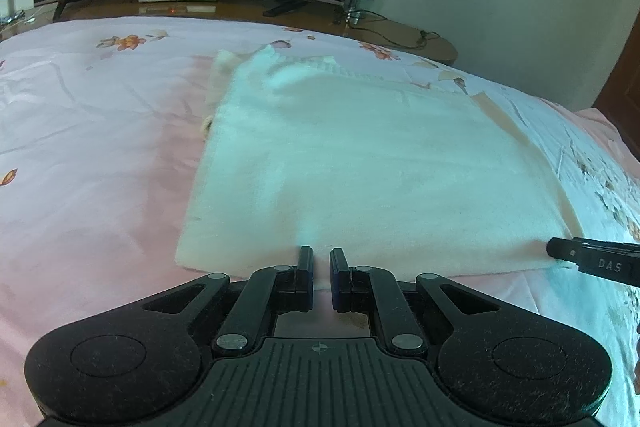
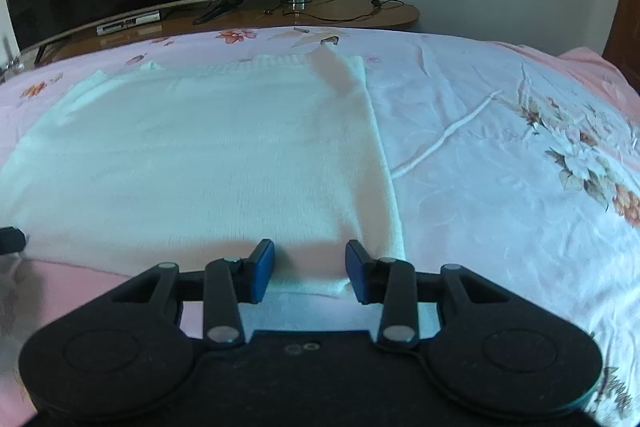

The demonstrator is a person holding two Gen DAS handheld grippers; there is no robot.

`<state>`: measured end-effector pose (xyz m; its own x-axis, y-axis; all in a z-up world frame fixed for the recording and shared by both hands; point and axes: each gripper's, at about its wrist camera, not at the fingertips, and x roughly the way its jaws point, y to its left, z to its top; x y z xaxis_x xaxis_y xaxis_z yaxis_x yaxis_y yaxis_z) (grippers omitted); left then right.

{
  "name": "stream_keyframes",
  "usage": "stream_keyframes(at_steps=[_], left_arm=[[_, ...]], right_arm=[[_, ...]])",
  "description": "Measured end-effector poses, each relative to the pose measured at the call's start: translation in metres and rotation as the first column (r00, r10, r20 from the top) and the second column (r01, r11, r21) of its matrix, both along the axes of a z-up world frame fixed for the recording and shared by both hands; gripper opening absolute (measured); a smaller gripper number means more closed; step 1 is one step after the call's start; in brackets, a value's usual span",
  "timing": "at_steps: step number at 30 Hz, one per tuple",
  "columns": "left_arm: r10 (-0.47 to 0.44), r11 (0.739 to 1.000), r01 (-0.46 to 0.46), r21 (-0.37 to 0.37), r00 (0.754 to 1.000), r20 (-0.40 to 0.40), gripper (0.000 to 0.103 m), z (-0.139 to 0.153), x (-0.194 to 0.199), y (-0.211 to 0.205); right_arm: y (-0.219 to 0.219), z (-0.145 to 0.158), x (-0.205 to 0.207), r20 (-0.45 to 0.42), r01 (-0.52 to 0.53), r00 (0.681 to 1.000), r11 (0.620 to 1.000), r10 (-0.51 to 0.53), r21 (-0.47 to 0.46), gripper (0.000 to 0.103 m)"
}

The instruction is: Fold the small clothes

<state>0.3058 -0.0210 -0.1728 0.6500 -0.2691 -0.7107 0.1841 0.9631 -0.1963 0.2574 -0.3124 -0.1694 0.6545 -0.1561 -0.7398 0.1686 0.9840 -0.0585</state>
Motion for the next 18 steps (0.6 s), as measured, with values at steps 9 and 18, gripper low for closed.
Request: stream_keyframes(at_steps=[9, 18], left_arm=[[0.026, 1.000, -0.026, -0.004, 1.000, 0.009, 0.010, 0.016, 0.007, -0.003], [0.039, 0.999, -0.039, -0.014, 0.999, 0.006, 0.010, 0.018, 0.063, -0.021]], right_arm=[[0.018, 0.028, 0.002, 0.076, -0.058, 0.996, 0.995, 0.052, 0.076, 0.046], [0.054, 0.021, 0.046, 0.083, -0.140, 0.988, 0.985, 0.132, 0.096, 0.046]])
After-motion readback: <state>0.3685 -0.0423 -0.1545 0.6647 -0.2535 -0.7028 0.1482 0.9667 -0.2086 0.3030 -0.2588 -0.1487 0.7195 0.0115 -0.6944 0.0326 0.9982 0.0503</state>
